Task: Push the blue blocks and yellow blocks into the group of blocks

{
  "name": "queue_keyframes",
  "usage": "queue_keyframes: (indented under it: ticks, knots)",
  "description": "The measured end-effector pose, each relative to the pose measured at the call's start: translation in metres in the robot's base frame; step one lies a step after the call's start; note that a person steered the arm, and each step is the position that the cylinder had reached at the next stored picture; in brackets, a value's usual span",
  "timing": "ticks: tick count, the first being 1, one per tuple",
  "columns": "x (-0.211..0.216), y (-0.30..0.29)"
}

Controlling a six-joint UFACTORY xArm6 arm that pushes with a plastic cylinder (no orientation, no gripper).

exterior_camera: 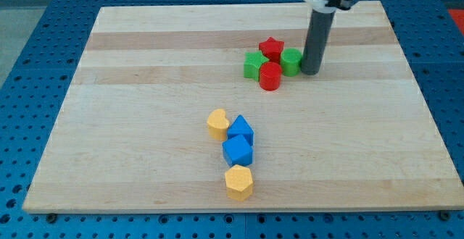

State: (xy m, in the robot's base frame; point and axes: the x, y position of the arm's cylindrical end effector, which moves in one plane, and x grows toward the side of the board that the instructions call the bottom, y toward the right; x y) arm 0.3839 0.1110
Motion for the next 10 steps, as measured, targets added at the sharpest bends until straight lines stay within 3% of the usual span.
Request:
queue_keyframes:
  ticks: [2, 4, 5, 6, 10]
  knots:
    - [0.014, -0.031]
    - [0.027, -0.003]
    - [0.121, -0.004]
    - [0.235, -0.048]
    - [0.235, -0.105]
